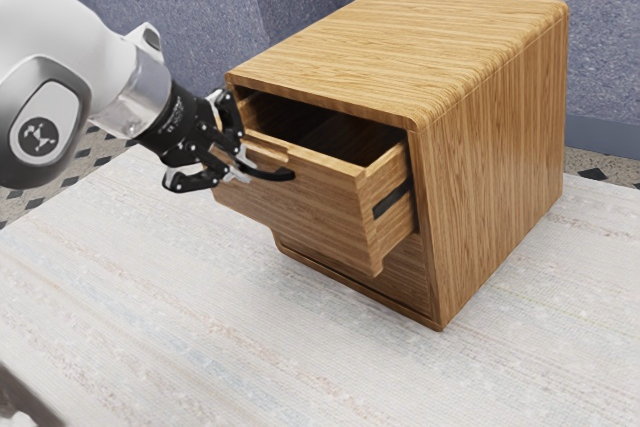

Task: Pull the drawer handle with one arm to open the drawer

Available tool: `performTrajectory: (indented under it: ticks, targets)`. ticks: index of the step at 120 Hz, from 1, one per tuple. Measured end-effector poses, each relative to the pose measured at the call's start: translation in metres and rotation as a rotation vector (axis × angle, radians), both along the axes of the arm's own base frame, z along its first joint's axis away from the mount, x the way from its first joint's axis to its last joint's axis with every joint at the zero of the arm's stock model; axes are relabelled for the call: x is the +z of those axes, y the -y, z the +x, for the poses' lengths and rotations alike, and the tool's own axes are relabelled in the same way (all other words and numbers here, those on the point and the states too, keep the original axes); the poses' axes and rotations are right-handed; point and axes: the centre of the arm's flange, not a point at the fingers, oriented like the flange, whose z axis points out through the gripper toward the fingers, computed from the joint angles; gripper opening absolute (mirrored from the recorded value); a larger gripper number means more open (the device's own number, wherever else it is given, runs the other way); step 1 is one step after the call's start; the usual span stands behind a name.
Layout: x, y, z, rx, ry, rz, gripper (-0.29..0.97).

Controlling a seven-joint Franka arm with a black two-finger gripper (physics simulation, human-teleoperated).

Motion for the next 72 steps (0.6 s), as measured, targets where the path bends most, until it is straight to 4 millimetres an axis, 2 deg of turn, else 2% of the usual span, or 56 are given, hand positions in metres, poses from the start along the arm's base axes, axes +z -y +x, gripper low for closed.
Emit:
performTrajectory:
  ticks: [17, 38, 72]
  targets:
    - [0.004, 0.002, -0.011, -0.009, 0.014, -0.005, -0.05]
    - [-0.002, 0.012, -0.022, -0.042, 0.007, -0.017, -0.05]
    - [-0.006, 0.006, -0.044, -0.048, 0.012, -0.041, -0.04]
